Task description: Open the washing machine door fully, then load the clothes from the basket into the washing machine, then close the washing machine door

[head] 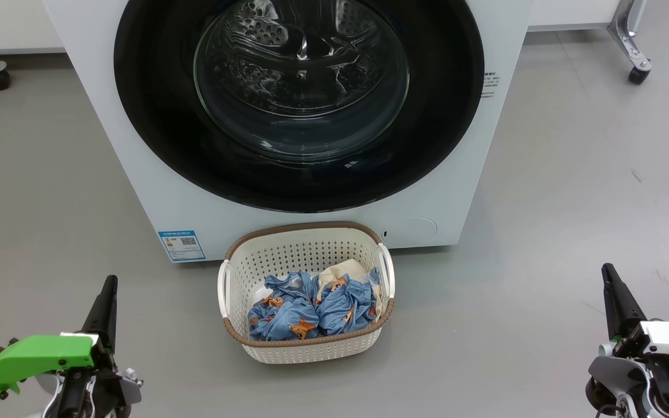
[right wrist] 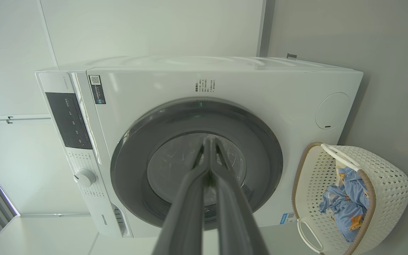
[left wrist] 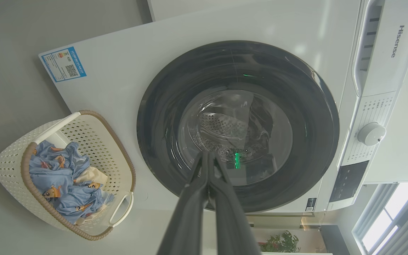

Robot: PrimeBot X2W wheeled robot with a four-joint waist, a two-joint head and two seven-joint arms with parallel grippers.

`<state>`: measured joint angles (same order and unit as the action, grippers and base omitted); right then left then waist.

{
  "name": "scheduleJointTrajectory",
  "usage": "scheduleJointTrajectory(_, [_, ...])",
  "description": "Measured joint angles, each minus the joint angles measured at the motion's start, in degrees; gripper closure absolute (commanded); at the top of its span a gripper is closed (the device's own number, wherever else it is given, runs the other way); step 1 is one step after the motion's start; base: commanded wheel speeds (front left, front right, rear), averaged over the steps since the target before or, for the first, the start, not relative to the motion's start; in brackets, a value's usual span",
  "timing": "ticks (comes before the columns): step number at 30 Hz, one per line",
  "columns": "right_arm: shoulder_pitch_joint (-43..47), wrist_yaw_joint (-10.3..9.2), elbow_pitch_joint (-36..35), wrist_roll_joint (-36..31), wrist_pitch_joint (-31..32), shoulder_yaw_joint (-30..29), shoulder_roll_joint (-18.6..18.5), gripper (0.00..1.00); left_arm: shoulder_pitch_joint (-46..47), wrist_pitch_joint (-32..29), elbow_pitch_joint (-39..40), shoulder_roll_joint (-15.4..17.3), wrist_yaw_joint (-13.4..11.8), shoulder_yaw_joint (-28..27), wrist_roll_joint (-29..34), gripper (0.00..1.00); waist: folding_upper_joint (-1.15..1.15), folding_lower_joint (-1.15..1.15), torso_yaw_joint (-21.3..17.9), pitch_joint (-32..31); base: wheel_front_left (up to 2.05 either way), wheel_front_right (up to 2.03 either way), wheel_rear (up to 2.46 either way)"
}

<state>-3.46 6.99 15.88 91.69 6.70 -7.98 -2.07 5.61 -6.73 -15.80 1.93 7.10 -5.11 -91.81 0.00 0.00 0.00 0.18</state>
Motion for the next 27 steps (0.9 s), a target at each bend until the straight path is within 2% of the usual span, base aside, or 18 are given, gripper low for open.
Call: scheduleJointTrajectory(27, [0.00,0.00,-0.01,0.00,0.00,0.00,0.00,1.00,0.00,0.00,0.00,0.00,0.00,0.00,0.00,1.00,0.00,0.00,0.00,0.00,0.00,0.00,0.00])
